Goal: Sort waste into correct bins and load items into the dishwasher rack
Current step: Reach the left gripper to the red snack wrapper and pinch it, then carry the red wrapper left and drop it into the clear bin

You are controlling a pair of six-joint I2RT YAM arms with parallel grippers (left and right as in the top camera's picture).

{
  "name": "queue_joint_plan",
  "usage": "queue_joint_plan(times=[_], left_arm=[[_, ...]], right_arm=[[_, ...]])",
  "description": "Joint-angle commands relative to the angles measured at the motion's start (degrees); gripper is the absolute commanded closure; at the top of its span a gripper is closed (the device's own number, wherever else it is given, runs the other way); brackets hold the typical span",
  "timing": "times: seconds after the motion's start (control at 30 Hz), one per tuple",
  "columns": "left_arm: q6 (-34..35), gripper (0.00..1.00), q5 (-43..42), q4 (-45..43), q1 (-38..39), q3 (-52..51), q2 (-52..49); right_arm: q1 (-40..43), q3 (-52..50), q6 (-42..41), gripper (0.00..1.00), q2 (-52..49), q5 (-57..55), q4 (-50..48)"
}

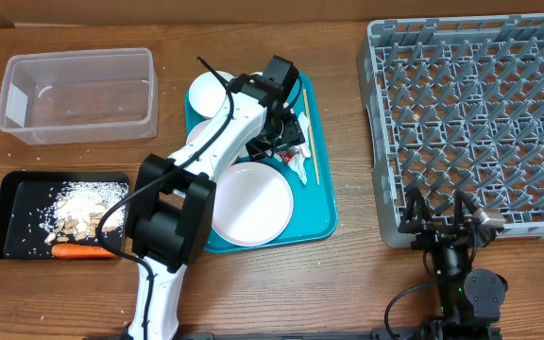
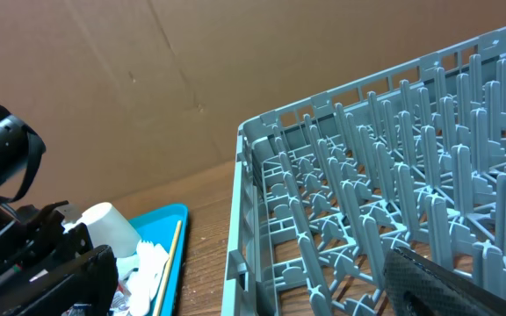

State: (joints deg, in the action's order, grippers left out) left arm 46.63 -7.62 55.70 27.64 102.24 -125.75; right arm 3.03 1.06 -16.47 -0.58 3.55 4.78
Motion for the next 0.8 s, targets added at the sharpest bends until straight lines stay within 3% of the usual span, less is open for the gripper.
queue_joint_plan(times=[0.0,0.23,0.33,0.5,0.67,0.73,0.77], left_arm=[[0.87,0.26,1.44,-1.18,0.28,-1.77,-0.59],[0.81,0.28,2.40,-2.25,0.26,-3.48,-0.59],[0.55,0.38,3.26,-2.43,0.24,-3.39,-0.59],[-2.01,0.65,3.17,-1.92,0.24,-2.54,-0.42],[-3.96,0.66,3.15,0.87,0.31,0.11,0.22],[-4.94,0.82,3.13,2.45,0.46,1.73,0.33],[-5.49,0.96,3.15,3.85,0.48,2.95,0.42]], right_arm=[[0.37,-0.59,0.22,0.00,0.42,-0.68,-0.17],[0.37,-0.59,0.22,0.00,0.42,-0.68,-0.17],[0.37,-0.59,0.22,0.00,0.42,-0.68,-0.17],[0.37,-0.59,0.22,0.00,0.42,-0.68,-0.17],[0.37,-0.59,0.22,0.00,0.42,-0.68,-0.17],[0.37,-0.59,0.22,0.00,0.42,-0.68,-0.17],[0.37,-0.59,0.22,0.00,0.42,-0.68,-0.17]])
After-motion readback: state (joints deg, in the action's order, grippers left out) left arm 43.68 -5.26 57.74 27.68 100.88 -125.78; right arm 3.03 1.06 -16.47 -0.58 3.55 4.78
